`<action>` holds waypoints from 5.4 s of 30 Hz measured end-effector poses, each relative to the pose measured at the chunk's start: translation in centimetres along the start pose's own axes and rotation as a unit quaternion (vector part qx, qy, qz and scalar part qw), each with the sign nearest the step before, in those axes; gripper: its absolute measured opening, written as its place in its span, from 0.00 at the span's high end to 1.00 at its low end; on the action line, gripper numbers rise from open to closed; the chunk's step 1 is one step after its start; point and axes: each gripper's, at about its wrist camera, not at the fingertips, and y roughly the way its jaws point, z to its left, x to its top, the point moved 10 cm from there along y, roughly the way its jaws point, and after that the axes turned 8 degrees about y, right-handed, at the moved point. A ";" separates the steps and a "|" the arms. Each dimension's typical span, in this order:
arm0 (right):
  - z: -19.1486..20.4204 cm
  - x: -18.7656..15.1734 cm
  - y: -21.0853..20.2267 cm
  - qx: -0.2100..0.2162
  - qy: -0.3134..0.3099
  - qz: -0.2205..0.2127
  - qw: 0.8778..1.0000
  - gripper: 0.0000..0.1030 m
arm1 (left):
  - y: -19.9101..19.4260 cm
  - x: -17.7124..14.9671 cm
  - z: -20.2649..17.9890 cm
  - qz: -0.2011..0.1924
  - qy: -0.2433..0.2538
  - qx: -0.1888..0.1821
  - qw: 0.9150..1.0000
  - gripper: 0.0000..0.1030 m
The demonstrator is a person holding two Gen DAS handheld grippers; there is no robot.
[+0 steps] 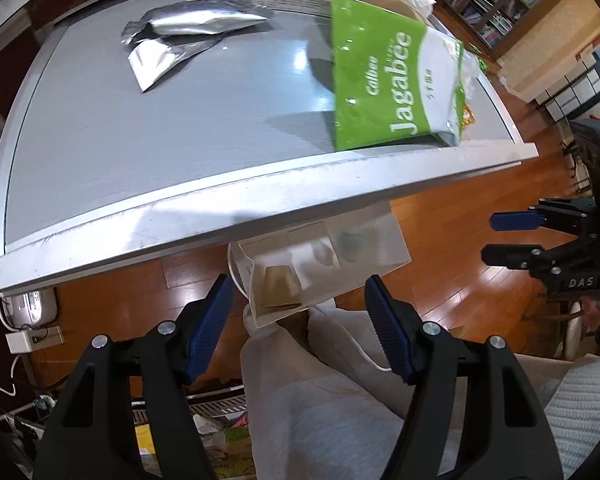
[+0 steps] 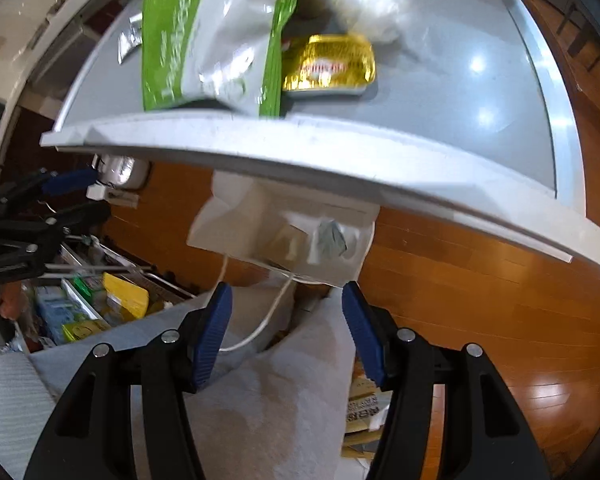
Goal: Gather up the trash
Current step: 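Open both tools to drop the cup and bag into the bin below, then move both tools back over the tray toward the foil packet and pulp carrier, then grasp the silver foil packet with left tool while right tool grasps the pulp carrier, then lift the foil packet with left tool while right tool lifts the pulp carrier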
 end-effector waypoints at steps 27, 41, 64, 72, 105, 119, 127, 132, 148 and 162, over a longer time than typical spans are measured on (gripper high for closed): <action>3.3 14.1 -9.8 -0.046 0.022 -0.192 0.980 0.10 | -12.1 9.2 5.3 -0.190 -0.099 0.094 0.972 0.21; 2.7 20.5 -4.7 -0.097 0.091 -0.130 0.983 0.10 | -12.0 12.8 7.6 -0.208 -0.078 0.132 0.966 0.21; 3.4 21.5 -1.2 -0.101 0.104 -0.090 0.985 0.20 | -6.5 16.1 9.2 -0.157 -0.037 0.115 0.980 0.21; 3.1 21.3 -1.6 -0.085 0.087 -0.081 0.989 0.20 | -3.9 16.8 7.7 -0.121 0.075 0.081 0.986 0.21; 2.1 21.1 -1.8 -0.044 0.121 -0.052 0.990 0.16 | 0.1 14.9 6.7 0.001 0.189 0.033 0.981 0.44; 2.2 21.3 -1.4 -0.006 0.123 -0.046 0.991 0.49 | -1.1 15.4 6.4 -0.018 0.161 0.037 0.986 0.53; 1.5 21.1 -6.2 -0.022 0.105 -0.096 0.990 0.12 | -2.3 14.4 6.4 -0.023 0.154 0.054 0.986 0.51; -0.5 21.7 -5.3 -0.038 0.122 -0.086 0.988 0.04 | -3.2 14.2 6.1 -0.033 0.144 0.046 0.988 0.51; -1.8 21.3 -1.6 -0.078 0.135 -0.047 0.987 0.04 | -4.2 14.5 7.3 -0.043 0.127 0.034 0.990 0.50; -1.0 21.4 -5.7 -0.059 -0.046 -0.080 0.994 0.04 | -3.2 15.2 6.2 -0.044 0.127 0.014 0.991 0.50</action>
